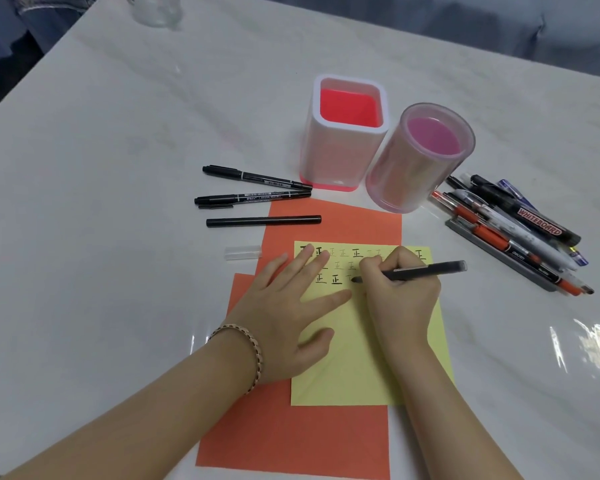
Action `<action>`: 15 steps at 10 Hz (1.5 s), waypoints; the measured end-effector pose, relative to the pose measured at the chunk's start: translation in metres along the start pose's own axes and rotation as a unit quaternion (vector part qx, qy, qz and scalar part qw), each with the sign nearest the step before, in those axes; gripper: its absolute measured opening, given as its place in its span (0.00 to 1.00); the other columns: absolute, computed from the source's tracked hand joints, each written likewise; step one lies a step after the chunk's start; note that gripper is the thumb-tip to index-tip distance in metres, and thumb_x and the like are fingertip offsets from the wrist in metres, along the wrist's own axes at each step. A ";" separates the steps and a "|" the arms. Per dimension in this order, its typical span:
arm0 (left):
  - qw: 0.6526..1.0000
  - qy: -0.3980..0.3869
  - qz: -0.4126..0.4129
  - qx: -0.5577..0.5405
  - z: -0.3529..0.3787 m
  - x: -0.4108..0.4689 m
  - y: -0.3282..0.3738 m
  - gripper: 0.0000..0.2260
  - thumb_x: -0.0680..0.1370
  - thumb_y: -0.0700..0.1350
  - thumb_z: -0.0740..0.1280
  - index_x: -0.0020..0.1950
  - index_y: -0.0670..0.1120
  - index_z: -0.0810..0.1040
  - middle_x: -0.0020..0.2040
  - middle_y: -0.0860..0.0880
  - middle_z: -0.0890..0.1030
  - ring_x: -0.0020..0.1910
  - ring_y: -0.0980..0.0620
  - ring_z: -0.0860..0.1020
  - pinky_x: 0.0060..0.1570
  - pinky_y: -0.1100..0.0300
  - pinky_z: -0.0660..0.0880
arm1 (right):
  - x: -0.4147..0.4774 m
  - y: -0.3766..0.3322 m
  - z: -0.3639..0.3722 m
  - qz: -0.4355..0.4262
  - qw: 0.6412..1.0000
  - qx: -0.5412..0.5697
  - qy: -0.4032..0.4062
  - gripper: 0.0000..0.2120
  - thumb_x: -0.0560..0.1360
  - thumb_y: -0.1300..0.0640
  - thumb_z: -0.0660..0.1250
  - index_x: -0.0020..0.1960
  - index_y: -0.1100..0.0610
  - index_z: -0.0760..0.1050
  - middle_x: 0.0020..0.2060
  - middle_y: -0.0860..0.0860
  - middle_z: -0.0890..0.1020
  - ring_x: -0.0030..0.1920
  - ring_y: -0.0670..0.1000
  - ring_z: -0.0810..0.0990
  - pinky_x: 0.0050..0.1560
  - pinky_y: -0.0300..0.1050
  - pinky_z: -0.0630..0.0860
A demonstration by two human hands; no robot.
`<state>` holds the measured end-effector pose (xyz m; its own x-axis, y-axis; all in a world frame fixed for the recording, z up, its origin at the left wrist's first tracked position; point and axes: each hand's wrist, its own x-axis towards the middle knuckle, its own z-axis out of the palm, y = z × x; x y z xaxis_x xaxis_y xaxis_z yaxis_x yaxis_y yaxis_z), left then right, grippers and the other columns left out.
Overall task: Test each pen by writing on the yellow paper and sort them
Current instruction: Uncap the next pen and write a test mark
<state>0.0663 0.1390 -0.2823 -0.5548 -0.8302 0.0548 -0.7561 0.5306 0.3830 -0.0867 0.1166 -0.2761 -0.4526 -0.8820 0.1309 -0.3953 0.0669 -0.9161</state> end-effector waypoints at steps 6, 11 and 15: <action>1.000 0.000 -0.001 0.001 0.000 0.000 0.000 0.21 0.72 0.54 0.58 0.64 0.56 0.74 0.70 0.42 0.67 0.71 0.43 0.62 0.69 0.50 0.51 | 0.000 0.000 0.001 -0.010 1.000 0.010 0.001 0.11 0.63 0.61 0.61 0.27 0.64 0.61 0.21 0.47 0.62 0.26 0.44 0.62 0.28 0.32 0.59; 1.000 0.003 0.000 0.005 0.000 0.000 0.000 0.21 0.72 0.54 0.58 0.64 0.56 0.74 0.70 0.42 0.67 0.71 0.43 0.62 0.69 0.50 0.52 | -0.001 -0.003 -0.001 0.001 1.000 0.010 -0.010 0.12 0.63 0.61 0.62 0.26 0.61 0.61 0.21 0.49 0.63 0.26 0.44 0.62 0.27 0.32 0.60; 1.000 0.012 0.007 0.008 0.002 0.000 -0.001 0.21 0.72 0.54 0.59 0.64 0.56 0.74 0.70 0.42 0.67 0.71 0.44 0.62 0.68 0.49 0.52 | -0.001 -0.002 -0.001 0.011 1.000 -0.002 0.024 0.11 0.62 0.61 0.60 0.25 0.56 0.58 0.20 0.47 0.61 0.27 0.46 0.62 0.27 0.34 0.60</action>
<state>0.0665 0.1387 -0.2844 -0.5578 -0.8259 0.0818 -0.7536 0.5453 0.3672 -0.0862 0.1183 -0.2736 -0.4997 -0.8566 0.1289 -0.3877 0.0881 -0.9175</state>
